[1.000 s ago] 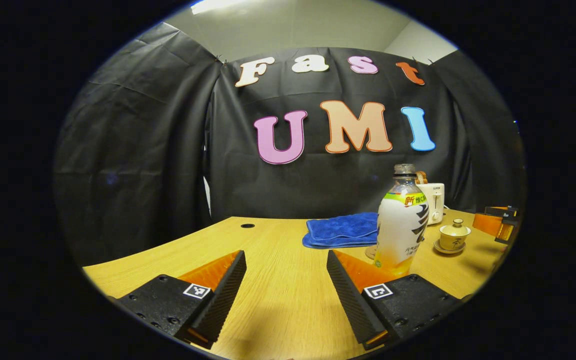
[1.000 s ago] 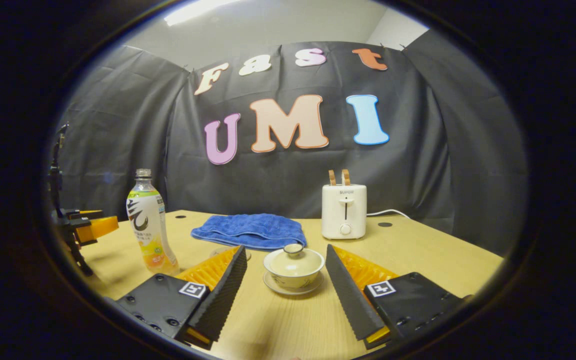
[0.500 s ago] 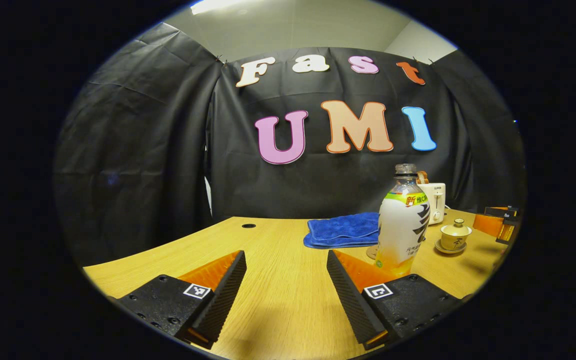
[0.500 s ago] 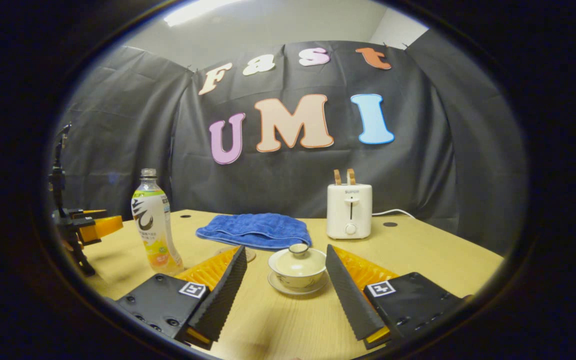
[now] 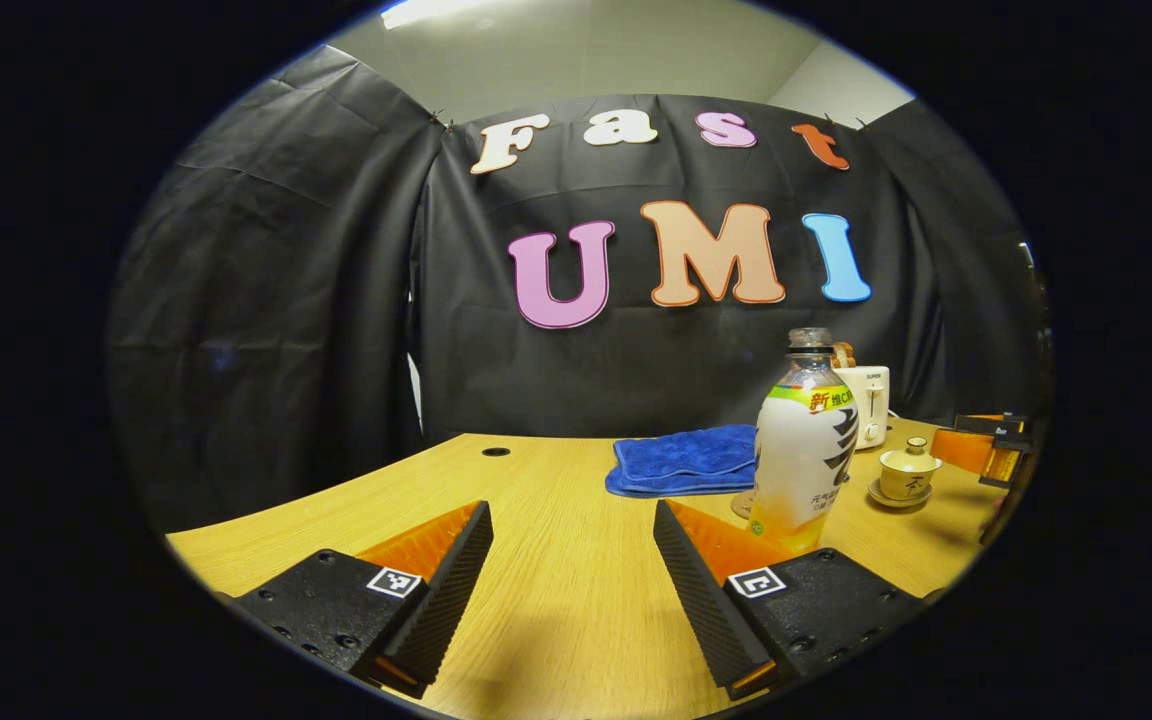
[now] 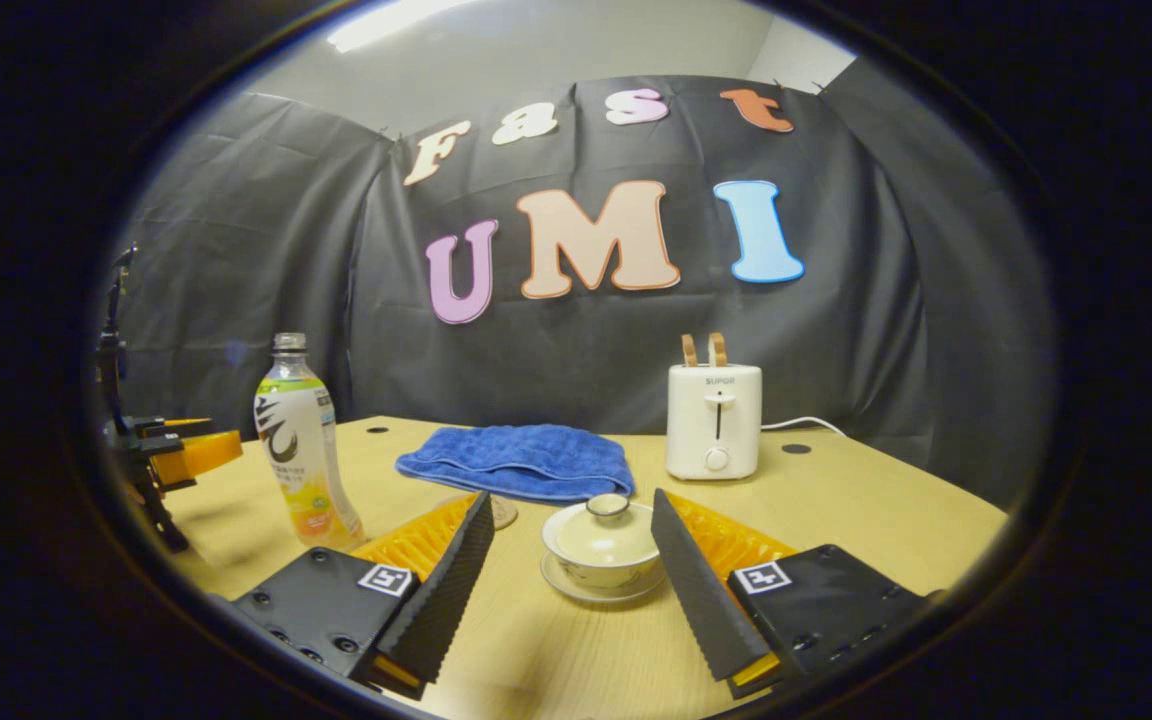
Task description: Open the teacup lid with one hand, grasp the water bottle and pour water into the teacup with the other hand; after pouring, place the water bottle on the coaster and then close the teacup lid.
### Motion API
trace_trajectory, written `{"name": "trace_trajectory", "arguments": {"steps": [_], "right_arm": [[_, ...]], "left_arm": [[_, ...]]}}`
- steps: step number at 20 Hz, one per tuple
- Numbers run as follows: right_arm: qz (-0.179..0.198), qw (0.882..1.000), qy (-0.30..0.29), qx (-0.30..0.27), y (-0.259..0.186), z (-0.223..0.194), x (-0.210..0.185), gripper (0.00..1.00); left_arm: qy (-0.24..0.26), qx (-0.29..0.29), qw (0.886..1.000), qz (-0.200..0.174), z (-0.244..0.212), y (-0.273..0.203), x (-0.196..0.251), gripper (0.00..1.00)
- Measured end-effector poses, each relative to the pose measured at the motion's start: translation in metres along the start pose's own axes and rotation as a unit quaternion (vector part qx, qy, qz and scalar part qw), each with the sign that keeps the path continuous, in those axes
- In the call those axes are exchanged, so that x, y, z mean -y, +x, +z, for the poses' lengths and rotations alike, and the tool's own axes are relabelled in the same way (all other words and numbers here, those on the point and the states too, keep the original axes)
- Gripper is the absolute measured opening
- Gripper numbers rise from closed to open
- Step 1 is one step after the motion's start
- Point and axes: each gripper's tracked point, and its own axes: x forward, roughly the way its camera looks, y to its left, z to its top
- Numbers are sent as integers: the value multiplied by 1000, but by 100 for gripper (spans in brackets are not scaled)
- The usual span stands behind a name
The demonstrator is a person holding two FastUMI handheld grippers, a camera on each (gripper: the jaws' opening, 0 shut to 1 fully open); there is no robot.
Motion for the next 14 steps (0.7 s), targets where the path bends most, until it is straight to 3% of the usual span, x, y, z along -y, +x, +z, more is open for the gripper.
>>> {"name": "trace_trajectory", "arguments": {"steps": [12,14], "right_arm": [[-17,999,-7,-47,55,-14,15,100],[-16,998,-12,-55,67,-22,14,89]], "left_arm": [[0,0,1000,-1,0,-1,0,95],[0,0,1000,-1,-1,-1,0,95]]}}
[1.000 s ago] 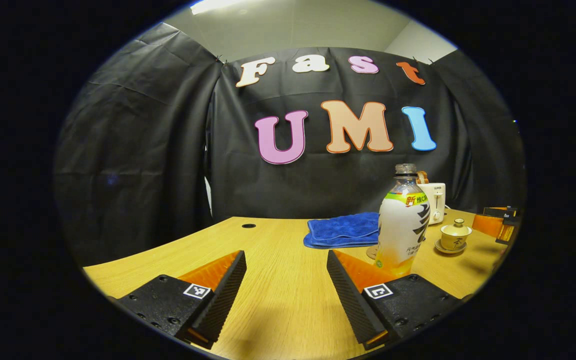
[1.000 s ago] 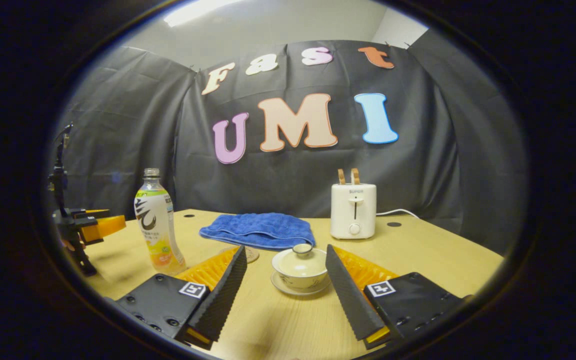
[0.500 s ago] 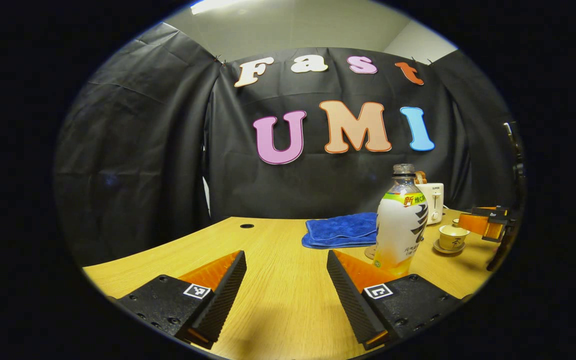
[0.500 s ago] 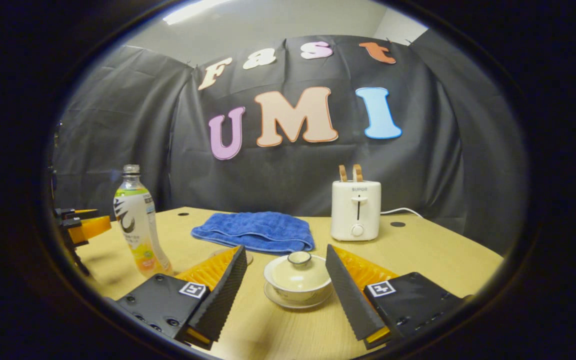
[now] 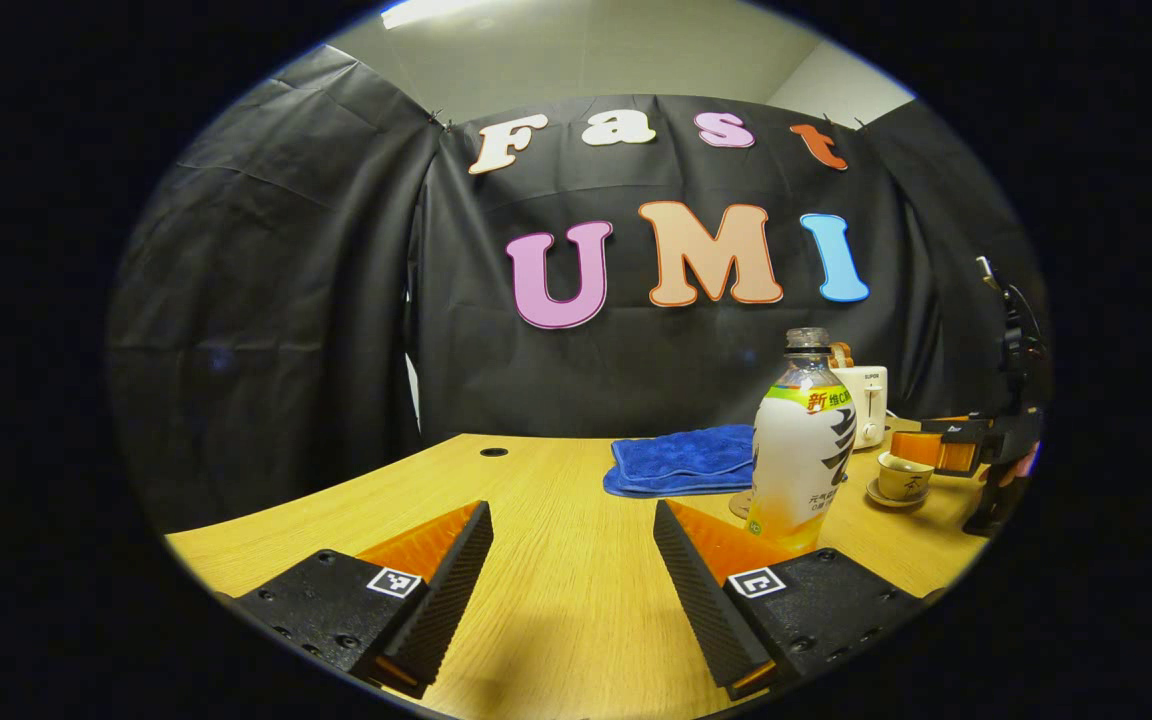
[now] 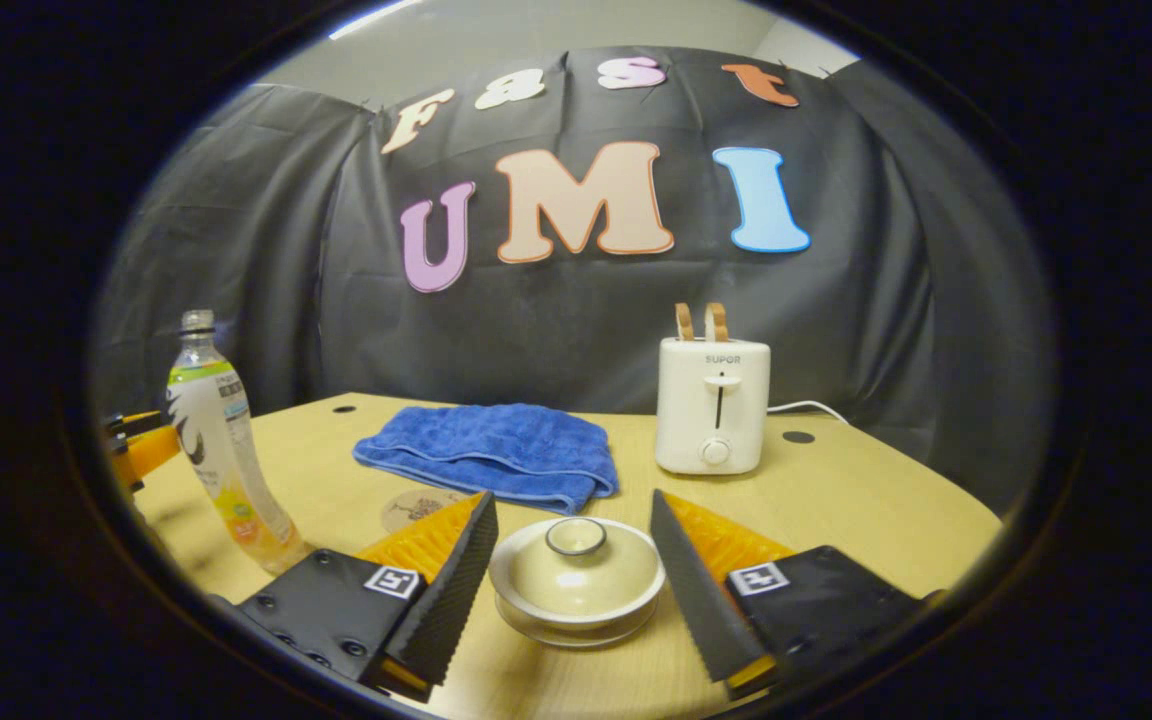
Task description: Open the teacup lid with one hand, grasp the water bottle and pour water into the teacup with the other hand; after pouring, place the water bottle on the coaster and then close the teacup lid.
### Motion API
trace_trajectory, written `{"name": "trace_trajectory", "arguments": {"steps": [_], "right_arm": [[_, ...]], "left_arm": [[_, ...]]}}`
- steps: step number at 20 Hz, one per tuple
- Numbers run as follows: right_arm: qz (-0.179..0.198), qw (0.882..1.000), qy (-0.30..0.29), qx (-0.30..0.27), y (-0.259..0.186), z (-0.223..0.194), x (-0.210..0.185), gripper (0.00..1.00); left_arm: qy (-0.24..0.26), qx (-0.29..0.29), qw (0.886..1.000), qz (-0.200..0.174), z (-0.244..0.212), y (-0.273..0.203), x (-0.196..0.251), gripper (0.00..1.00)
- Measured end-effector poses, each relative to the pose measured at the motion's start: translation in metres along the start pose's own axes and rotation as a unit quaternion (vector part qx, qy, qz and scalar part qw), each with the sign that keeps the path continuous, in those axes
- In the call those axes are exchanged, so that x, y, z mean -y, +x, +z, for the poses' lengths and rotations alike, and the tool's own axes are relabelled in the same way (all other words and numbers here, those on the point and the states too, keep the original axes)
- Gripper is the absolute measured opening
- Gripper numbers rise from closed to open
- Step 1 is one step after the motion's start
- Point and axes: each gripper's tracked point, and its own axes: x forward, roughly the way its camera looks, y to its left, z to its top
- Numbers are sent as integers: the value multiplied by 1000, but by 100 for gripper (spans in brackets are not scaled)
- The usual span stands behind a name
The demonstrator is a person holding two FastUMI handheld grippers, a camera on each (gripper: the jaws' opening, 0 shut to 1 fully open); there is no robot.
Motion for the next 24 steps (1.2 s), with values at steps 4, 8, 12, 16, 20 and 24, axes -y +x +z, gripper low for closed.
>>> {"name": "trace_trajectory", "arguments": {"steps": [4,8,12,16,20,24], "right_arm": [[4,1000,-15,-18,-6,-1,-3,67],[-9,1000,-20,-18,-4,0,3,45],[-5,1000,-21,-15,-5,1,1,38],[9,1000,-17,6,-10,7,-2,36],[19,1000,-11,15,-18,9,-4,37],[20,999,2,36,-35,14,1,37]], "left_arm": [[0,0,1000,0,0,1,0,95],[0,0,1000,0,0,0,0,95],[0,0,1000,0,0,0,0,95],[0,0,1000,-3,1,0,2,95],[-1,0,1000,-18,1,1,8,95],[-2,2,998,-61,1,0,26,95]]}}
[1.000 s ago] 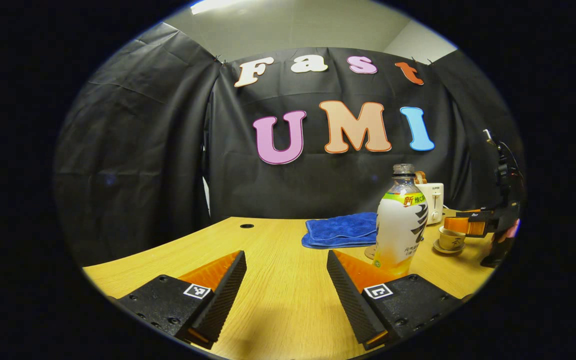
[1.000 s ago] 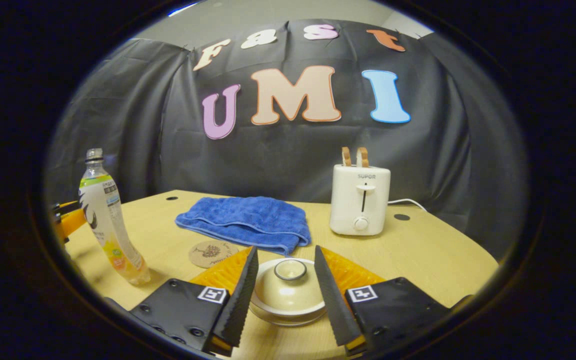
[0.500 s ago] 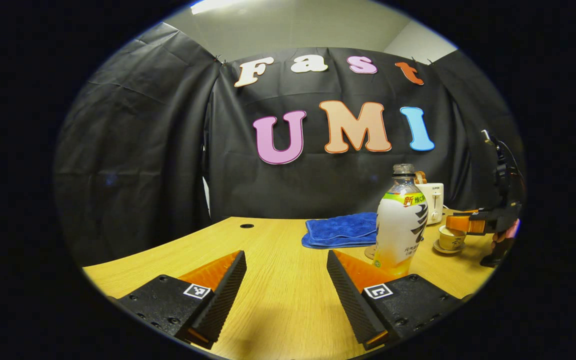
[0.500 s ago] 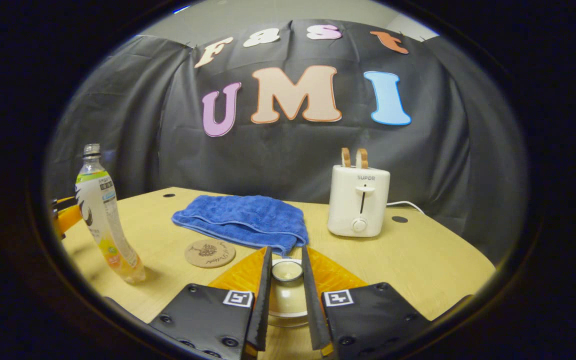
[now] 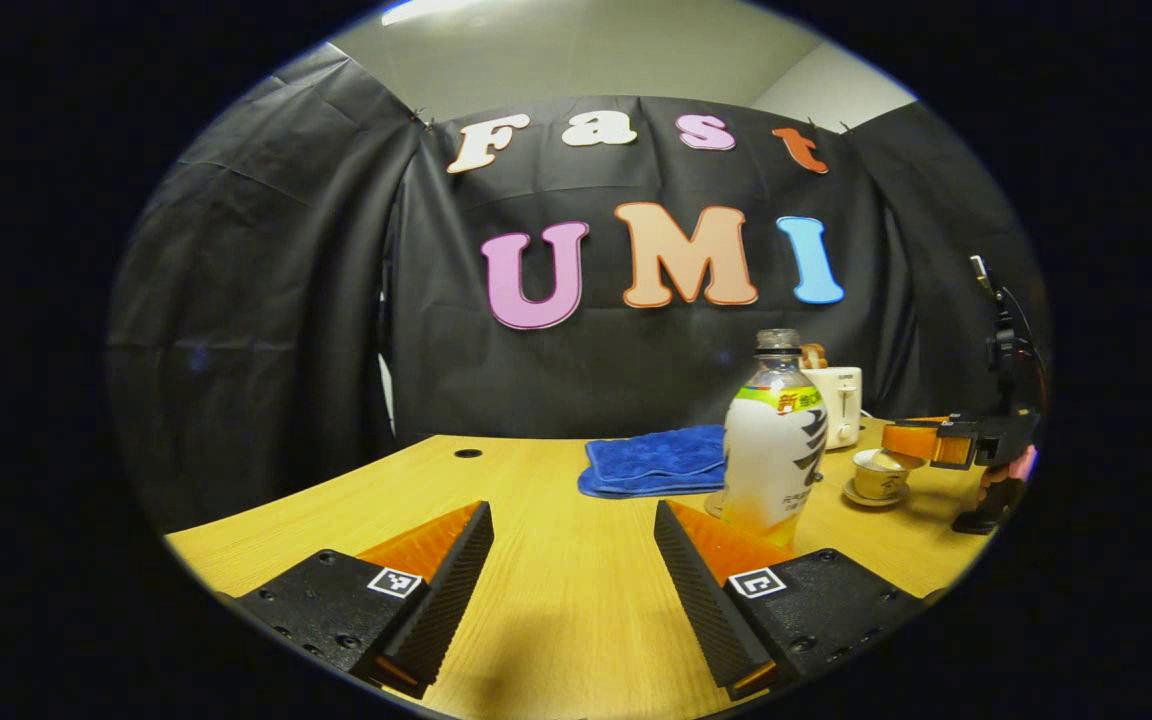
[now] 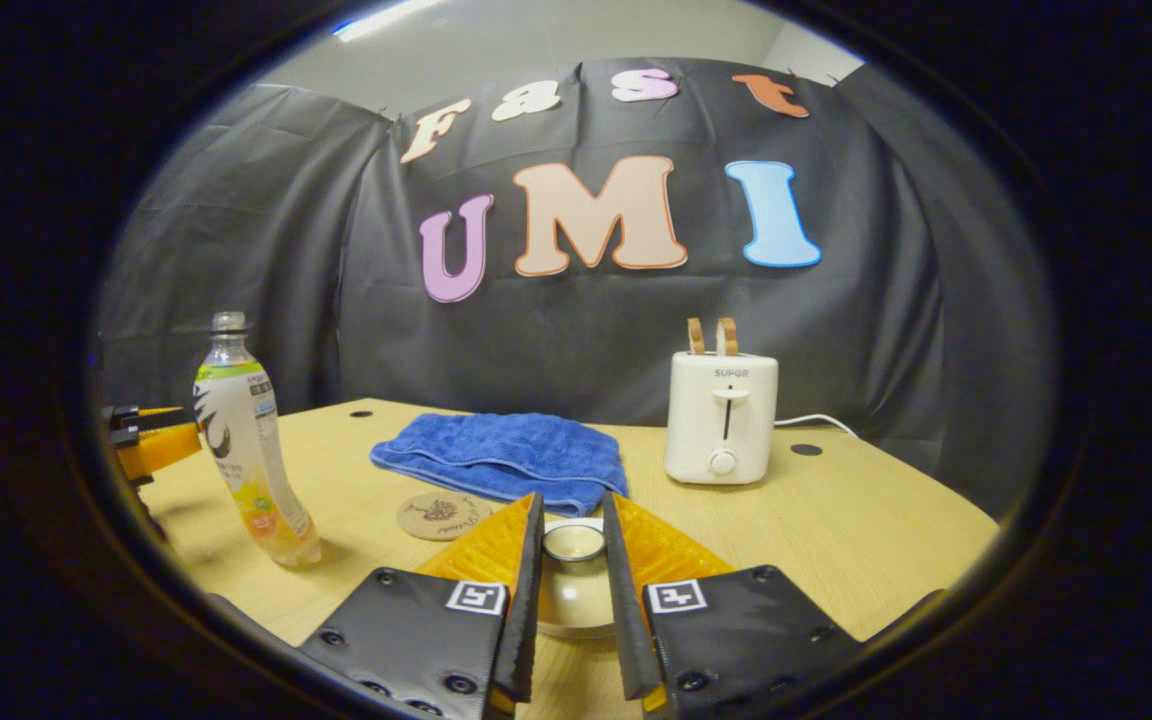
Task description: Open the teacup lid with one hand, grasp the water bottle and pour water into the teacup with the other hand; after pouring, place the water bottle on the coaster and then close the teacup lid.
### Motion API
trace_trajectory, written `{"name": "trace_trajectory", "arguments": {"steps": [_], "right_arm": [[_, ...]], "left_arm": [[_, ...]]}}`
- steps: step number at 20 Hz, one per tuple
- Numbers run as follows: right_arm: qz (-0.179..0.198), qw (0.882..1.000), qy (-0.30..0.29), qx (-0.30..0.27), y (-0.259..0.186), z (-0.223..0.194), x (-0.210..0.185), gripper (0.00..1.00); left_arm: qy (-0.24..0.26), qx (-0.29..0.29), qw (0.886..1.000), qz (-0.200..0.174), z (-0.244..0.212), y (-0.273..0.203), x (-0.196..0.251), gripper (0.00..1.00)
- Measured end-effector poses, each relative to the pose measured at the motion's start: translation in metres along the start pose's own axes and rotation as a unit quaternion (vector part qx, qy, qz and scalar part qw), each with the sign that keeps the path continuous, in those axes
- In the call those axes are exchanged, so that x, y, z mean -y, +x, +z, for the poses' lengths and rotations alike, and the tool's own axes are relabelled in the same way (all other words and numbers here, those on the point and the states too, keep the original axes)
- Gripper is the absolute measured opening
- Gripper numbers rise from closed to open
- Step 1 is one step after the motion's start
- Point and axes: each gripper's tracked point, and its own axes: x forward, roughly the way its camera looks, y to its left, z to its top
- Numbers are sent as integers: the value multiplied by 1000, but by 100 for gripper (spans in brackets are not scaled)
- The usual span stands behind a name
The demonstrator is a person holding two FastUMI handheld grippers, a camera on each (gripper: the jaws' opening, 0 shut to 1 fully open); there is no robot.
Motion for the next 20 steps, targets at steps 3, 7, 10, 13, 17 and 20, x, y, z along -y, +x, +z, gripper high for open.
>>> {"name": "trace_trajectory", "arguments": {"steps": [3,7,10,13,17,20], "right_arm": [[-9,1000,9,20,-11,5,7,37],[-10,1000,9,26,-26,6,10,38],[-14,1000,9,26,-34,5,16,38],[-32,999,10,27,-40,5,30,36],[-46,998,10,28,-47,5,44,37],[-48,998,10,27,-52,5,53,37]], "left_arm": [[-1,2,998,-63,0,-2,26,95],[-4,1,992,-130,1,-3,49,95],[-5,-1,988,-157,1,-1,63,95],[-6,-7,984,-180,-1,4,80,95],[-7,-21,981,-195,-5,14,102,95],[-11,-35,980,-195,-9,26,115,95]]}}
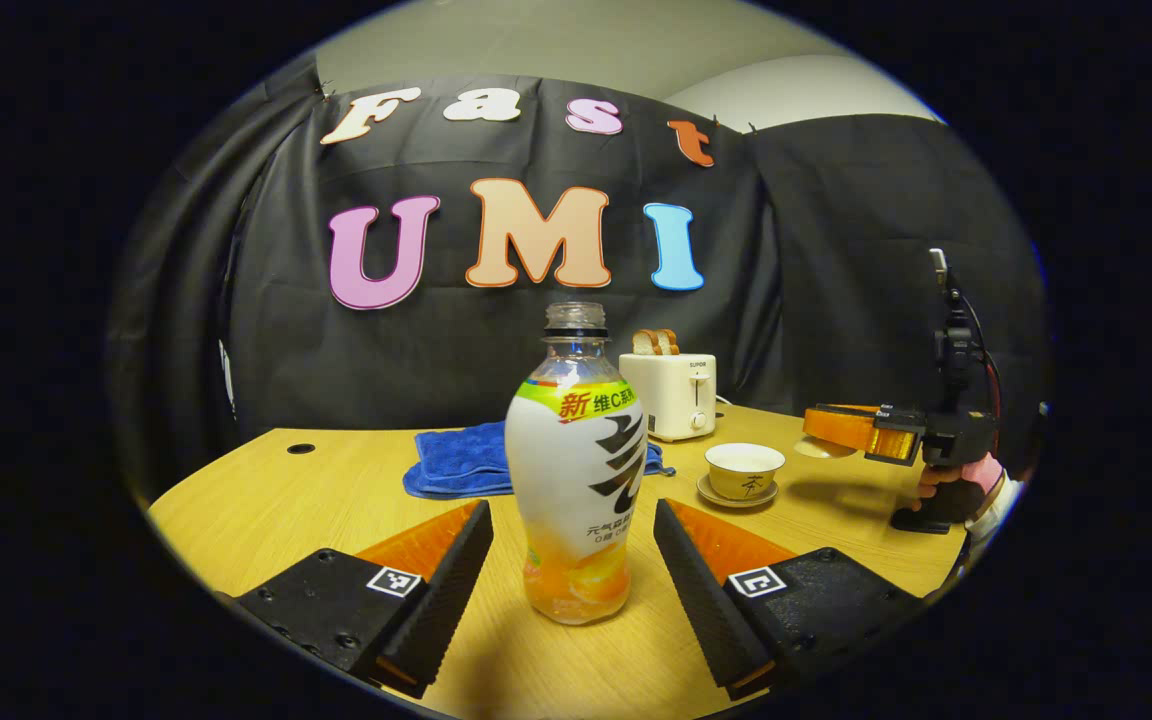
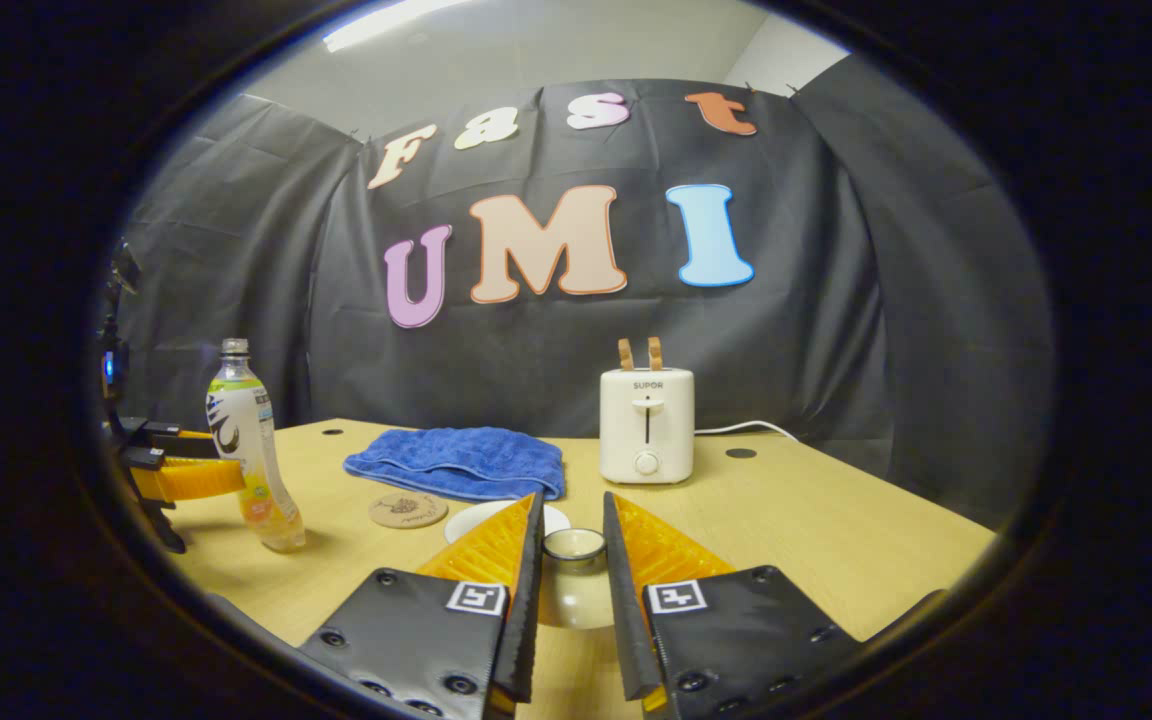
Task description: Open the teacup lid with one hand, grasp the water bottle and pour water into the teacup with the other hand; after pouring, place the water bottle on the coaster and then close the teacup lid.
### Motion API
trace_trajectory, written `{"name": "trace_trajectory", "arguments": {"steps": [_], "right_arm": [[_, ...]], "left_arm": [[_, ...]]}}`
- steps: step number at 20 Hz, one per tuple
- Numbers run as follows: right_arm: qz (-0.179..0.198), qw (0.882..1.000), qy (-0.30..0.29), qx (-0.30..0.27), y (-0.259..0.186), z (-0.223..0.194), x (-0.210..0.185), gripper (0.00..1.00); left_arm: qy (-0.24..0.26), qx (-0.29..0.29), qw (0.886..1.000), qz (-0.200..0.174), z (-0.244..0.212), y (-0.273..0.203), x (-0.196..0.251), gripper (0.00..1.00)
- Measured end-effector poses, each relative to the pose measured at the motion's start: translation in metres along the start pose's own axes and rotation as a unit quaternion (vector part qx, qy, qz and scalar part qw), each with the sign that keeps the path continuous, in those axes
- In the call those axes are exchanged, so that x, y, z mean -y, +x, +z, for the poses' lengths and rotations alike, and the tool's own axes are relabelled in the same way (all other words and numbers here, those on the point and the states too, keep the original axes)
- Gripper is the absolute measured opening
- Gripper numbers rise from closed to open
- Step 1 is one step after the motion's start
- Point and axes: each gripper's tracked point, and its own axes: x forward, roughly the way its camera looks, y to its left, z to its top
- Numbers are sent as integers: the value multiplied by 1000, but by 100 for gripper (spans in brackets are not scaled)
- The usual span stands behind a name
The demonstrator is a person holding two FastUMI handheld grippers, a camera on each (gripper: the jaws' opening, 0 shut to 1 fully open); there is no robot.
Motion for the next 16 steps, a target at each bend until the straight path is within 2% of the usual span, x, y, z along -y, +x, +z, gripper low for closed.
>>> {"name": "trace_trajectory", "arguments": {"steps": [3,7,11,16], "right_arm": [[-13,1000,0,1,-2,0,15,36],[-14,1000,0,0,-3,1,16,37],[-11,1000,0,0,-3,1,15,38],[-11,1000,0,1,-3,1,16,38]], "left_arm": [[-11,-13,1000,6,-4,15,4,95],[-14,-30,999,23,-8,32,2,87],[-7,-37,999,39,-10,37,1,70],[2,-36,999,38,-9,43,7,63]]}}
